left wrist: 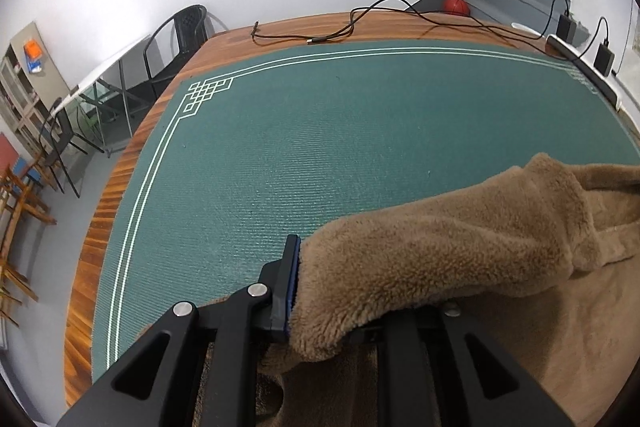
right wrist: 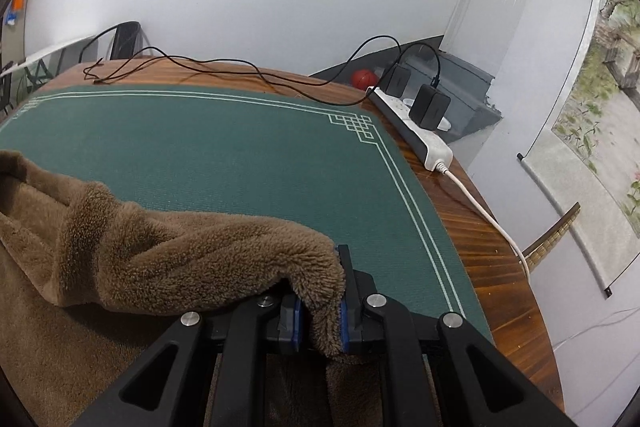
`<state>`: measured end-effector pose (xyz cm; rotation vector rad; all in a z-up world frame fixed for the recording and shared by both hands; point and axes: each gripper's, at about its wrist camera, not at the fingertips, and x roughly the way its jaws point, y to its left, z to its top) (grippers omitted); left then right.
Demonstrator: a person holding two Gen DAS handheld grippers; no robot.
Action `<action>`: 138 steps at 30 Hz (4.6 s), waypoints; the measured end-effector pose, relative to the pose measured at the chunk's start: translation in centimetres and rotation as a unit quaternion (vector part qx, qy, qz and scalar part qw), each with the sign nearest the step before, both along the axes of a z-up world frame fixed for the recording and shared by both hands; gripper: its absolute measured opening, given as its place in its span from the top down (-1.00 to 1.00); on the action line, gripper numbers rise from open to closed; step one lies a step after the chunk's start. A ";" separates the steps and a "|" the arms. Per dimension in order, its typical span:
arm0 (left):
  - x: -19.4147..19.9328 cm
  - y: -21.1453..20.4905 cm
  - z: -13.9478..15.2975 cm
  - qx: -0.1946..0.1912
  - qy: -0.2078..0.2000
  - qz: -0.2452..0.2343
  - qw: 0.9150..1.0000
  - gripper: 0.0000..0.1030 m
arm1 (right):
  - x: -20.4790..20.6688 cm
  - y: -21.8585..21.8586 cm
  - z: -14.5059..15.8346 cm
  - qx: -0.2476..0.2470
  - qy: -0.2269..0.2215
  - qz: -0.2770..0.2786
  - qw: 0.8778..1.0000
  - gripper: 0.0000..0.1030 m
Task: Fold clothes
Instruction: 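Lower the blanket onto the green table with both grippers, then open both grippers to release the blanket flat on the table, then grasp a blanket edge with the left gripper and lift it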
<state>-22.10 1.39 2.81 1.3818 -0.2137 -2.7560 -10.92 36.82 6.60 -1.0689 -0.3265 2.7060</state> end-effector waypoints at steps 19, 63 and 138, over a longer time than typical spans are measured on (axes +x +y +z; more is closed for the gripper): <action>0.8 -1.6 -0.3 -0.001 -0.005 0.028 1.000 -0.54 | -0.2 -2.2 -1.4 0.046 -0.038 0.014 0.998 -0.61; 0.0 -2.7 5.2 0.013 -0.006 0.001 1.000 -0.56 | -1.6 -4.8 4.6 -0.118 -0.034 0.051 0.991 -0.61; 22.9 -28.9 10.7 0.075 0.085 0.197 0.974 0.78 | 21.6 -14.5 -2.5 -0.208 -0.088 0.185 0.957 -0.75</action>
